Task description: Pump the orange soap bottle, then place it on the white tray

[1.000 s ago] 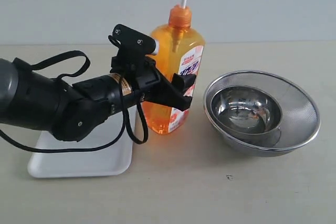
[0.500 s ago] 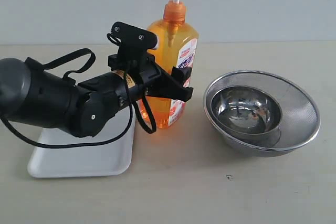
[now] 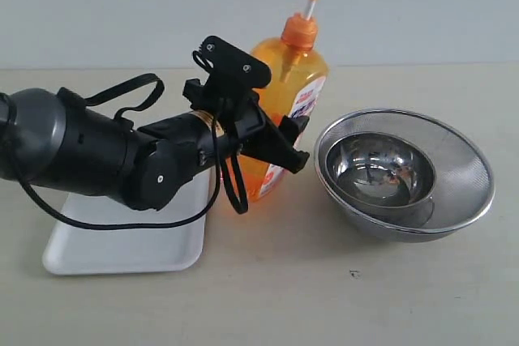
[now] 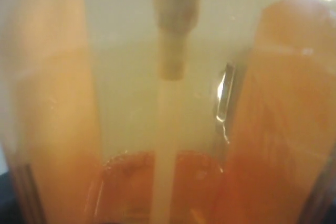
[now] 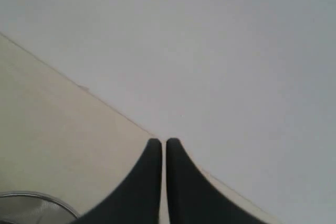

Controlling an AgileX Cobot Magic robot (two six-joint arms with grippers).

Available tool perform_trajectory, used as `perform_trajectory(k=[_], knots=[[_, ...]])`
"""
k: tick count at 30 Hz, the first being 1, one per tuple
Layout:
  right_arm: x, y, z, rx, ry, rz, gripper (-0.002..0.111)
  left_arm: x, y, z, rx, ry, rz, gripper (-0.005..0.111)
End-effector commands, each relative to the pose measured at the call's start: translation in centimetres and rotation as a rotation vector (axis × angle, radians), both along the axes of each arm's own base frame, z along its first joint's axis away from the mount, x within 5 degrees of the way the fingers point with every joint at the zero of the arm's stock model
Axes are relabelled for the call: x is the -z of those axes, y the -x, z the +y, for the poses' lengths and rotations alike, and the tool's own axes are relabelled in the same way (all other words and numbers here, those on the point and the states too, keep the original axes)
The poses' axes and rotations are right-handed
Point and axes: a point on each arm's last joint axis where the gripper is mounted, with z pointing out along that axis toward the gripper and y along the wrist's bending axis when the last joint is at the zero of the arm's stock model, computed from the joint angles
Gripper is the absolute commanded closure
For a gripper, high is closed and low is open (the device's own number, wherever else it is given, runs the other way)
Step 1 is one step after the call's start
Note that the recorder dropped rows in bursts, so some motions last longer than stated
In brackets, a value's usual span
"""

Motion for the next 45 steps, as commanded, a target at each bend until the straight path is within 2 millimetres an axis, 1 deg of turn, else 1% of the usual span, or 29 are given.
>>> perform_trajectory(k=[1,5,8,11,13,18,22,24,29,36,41,45], knots=[[-0.9,-0.5,0.1,-0.015,0.039,-0.035,0.108,-1.8,-0.3,-0.3,0.006,0.032,-0.108,0.102],[-1.4,-1.0,0.2,-0.025,0.063,-0.046,0.108,-1.7,-0.3,-0.3,0.006,0.031,-0.106,0.102],[-1.6,-1.6,0.4,-0.05,0.102,-0.018,0.108,-1.4,-0.3,-0.4,0.007,0.023,-0.107,0.102],[-2.0,-2.4,0.9,-0.08,0.095,0.025,0.108,-0.9,-0.4,-0.4,0.011,0.013,-0.099,0.102],[-2.4,-2.8,1.3,-0.119,0.09,0.049,0.108,-0.7,-0.4,-0.4,0.012,0.007,-0.092,0.102],[-3.5,-3.0,2.7,-0.283,0.105,0.131,0.108,-0.7,0.0,-0.8,0.026,0.006,-0.091,0.102],[-4.2,-3.2,3.1,-0.334,0.112,0.188,0.108,-0.7,0.1,-1.0,0.03,0.008,-0.091,0.102],[-4.1,-3.4,3.3,-0.352,0.087,0.205,0.108,-0.8,0.1,-1.0,0.029,0.011,-0.096,0.102],[-3.3,-4.1,4.5,-0.463,0.027,0.221,0.108,-0.7,0.1,-1.0,0.029,0.012,-0.095,0.102],[-1.1,-5.4,6.1,-0.609,-0.051,0.29,0.108,-0.8,0.1,-1.0,0.026,0.013,-0.096,0.102],[0.4,-6.6,6.9,-0.66,-0.115,0.327,0.108,-0.8,0.1,-1.0,0.026,0.013,-0.096,0.102],[1.2,-7.1,7.3,-0.705,-0.139,0.344,0.108,-0.8,0.1,-1.0,0.026,0.013,-0.096,0.102]])
